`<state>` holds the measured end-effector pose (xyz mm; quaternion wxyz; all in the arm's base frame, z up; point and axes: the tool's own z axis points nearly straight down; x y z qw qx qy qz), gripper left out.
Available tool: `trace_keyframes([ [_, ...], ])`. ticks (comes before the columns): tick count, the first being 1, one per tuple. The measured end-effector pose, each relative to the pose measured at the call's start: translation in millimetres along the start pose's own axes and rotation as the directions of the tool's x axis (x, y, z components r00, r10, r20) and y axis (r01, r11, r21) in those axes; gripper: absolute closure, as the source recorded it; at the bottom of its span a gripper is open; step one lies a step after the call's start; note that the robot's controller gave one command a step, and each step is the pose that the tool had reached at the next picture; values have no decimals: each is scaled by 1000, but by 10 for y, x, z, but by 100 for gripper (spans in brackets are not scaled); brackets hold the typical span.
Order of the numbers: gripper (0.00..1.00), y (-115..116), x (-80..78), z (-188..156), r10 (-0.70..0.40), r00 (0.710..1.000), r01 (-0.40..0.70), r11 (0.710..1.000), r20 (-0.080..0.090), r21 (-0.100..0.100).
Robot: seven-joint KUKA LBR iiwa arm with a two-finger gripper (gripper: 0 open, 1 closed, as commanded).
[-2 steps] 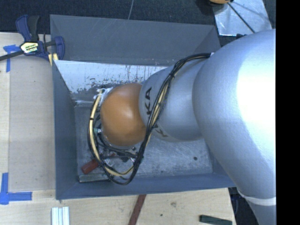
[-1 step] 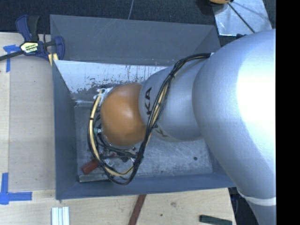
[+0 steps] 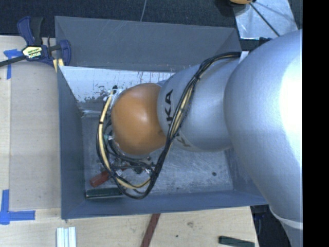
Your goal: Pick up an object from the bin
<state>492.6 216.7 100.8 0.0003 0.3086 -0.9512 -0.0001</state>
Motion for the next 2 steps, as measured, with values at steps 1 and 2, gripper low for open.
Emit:
trace_keyframes([
  [1, 100, -81, -80, -571, -10, 1000, 10, 1000, 3, 0],
  [2, 100, -103, -97, -639, -14, 1000, 14, 1000, 8, 1],
])
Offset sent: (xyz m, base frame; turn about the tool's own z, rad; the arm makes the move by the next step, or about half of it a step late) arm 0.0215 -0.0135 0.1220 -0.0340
